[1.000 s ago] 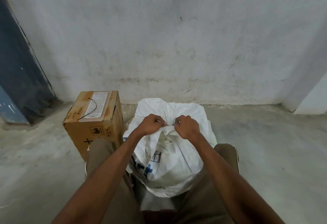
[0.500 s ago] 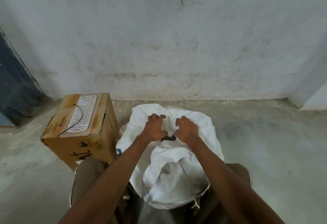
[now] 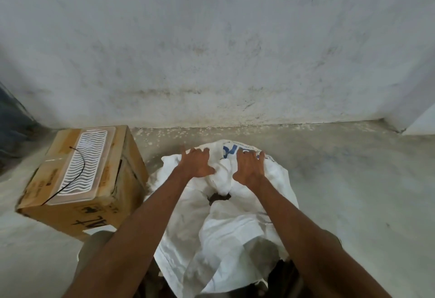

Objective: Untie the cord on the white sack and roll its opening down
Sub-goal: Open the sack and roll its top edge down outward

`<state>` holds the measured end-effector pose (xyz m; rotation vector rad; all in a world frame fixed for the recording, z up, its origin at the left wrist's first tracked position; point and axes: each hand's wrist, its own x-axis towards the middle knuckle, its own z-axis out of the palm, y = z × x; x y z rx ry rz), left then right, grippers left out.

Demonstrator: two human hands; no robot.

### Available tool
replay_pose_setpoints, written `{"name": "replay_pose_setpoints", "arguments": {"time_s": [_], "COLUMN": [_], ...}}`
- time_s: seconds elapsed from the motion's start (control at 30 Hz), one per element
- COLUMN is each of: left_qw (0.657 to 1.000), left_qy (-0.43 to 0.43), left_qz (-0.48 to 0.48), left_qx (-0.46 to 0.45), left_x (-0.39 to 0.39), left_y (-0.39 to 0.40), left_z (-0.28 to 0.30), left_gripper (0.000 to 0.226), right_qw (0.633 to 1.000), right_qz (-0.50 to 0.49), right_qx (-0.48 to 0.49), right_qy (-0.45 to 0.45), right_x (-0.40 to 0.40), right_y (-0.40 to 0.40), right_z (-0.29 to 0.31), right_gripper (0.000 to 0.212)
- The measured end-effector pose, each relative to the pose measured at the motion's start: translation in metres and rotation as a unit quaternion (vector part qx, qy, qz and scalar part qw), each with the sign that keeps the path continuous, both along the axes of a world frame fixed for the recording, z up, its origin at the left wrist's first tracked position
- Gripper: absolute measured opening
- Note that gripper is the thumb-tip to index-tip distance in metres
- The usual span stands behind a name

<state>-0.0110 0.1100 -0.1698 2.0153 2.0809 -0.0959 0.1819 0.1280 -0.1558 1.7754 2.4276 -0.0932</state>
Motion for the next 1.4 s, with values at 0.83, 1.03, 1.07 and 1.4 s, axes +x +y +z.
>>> {"name": "replay_pose_setpoints", "arguments": {"time_s": [0.83,1.03,1.07,1.4], "left_qw": [0.984,0.961,0.957,0.947], "left_qy": [-0.039,-0.012,-0.009,-0.035], "left_qz": [0.007,-0.062,-0.068,-0.059], "left_qx": [0.172,0.27,0.281,0.313], "left_x": [-0.001,0.0,-0.002,-0.041], "left_y": [-0.178,-0.192,-0.189,-0.123], "left_z": [0.197,0.232,0.235,0.214], "left_gripper": [0.04,0.036,0.039,0.023], "right_qw": [0.986,0.973,0.972,0.937], "right_qz": [0.023,0.045,0.052,0.118], "right_qx": [0.092,0.139,0.146,0.089], "right_qy": [0.136,0.176,0.176,0.318], "right_x": [0.065,0.075,0.074,0.051], "right_y": [-0.137,-0.122,-0.115,-0.061], "right_z": [0.154,0.205,0.21,0.172], "right_gripper": [0.056,0.046,0.045,0.017]}}
